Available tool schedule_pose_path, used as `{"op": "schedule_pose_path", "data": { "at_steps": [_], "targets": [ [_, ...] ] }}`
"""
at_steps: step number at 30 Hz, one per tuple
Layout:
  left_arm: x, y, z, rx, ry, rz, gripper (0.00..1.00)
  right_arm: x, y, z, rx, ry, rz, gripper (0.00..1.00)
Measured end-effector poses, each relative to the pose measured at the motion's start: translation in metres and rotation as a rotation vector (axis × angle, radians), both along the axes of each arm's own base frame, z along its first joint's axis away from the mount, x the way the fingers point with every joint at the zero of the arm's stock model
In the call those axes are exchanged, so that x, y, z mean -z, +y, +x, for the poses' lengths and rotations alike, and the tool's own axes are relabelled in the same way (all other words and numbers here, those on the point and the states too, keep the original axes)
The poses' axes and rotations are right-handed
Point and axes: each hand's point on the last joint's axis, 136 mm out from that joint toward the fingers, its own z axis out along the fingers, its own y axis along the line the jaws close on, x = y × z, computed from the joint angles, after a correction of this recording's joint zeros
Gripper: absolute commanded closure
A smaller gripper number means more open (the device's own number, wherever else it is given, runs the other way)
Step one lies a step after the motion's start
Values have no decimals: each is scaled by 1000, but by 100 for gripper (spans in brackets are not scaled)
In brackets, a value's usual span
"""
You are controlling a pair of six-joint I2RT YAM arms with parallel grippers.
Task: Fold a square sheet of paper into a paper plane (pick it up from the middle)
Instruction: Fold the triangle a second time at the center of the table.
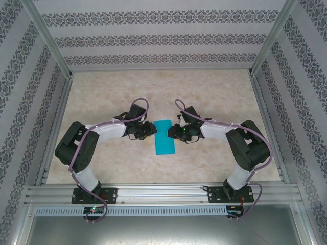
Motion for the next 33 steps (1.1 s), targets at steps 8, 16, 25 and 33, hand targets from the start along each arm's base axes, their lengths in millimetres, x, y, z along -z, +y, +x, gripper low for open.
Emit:
{"op": "schedule_pose_path", "data": {
  "at_steps": [8,16,25,33],
  "targets": [
    [10,-3,-2,12,27,-9,64,-3,4,5,9,-12,25,61],
    [12,-5,-3,17,38,-19,64,7,5,4,10,9,19,61],
    [13,-10,-4,30,46,-41,64,6,6,5,21,7,31,61],
    [14,-17,-2,34,54,-80,64,7,4,7,32,4,43,62]
  ]
}}
